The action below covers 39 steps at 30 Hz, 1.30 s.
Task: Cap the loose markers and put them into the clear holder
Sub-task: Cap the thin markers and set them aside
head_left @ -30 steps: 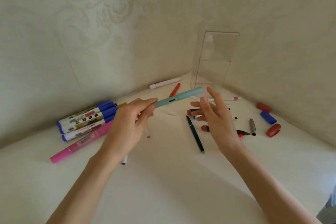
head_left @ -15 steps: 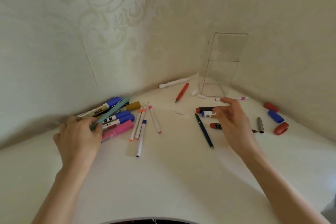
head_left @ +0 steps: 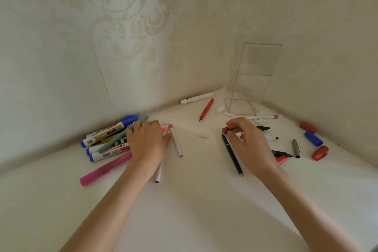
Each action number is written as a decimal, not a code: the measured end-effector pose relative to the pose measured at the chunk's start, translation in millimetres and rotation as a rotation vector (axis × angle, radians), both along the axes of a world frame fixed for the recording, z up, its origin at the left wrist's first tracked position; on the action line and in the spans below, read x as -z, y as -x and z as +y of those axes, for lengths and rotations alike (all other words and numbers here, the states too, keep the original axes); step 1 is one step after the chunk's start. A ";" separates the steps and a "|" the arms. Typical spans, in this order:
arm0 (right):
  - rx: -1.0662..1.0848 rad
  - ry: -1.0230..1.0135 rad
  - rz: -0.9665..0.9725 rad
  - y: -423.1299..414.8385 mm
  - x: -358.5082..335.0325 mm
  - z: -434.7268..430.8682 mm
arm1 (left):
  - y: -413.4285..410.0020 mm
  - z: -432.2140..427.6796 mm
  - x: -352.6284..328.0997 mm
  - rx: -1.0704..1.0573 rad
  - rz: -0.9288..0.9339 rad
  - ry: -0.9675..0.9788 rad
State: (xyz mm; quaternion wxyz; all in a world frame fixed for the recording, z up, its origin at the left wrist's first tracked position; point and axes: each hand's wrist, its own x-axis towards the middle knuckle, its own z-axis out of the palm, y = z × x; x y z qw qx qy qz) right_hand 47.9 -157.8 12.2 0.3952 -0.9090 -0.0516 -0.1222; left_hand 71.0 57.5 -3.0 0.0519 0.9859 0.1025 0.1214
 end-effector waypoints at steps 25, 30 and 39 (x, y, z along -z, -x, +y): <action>-0.135 -0.430 -0.163 -17.7 -25.1 20.5 | 16.4 -26.5 -15.8 0.662 -0.445 0.719; -0.192 -0.468 -0.227 -15.4 -28.9 23.0 | 16.3 -25.3 -14.8 0.676 -0.483 0.678; -0.283 -0.130 -0.400 -14.3 -26.6 18.9 | 17.0 -18.2 -16.3 0.648 -0.537 0.469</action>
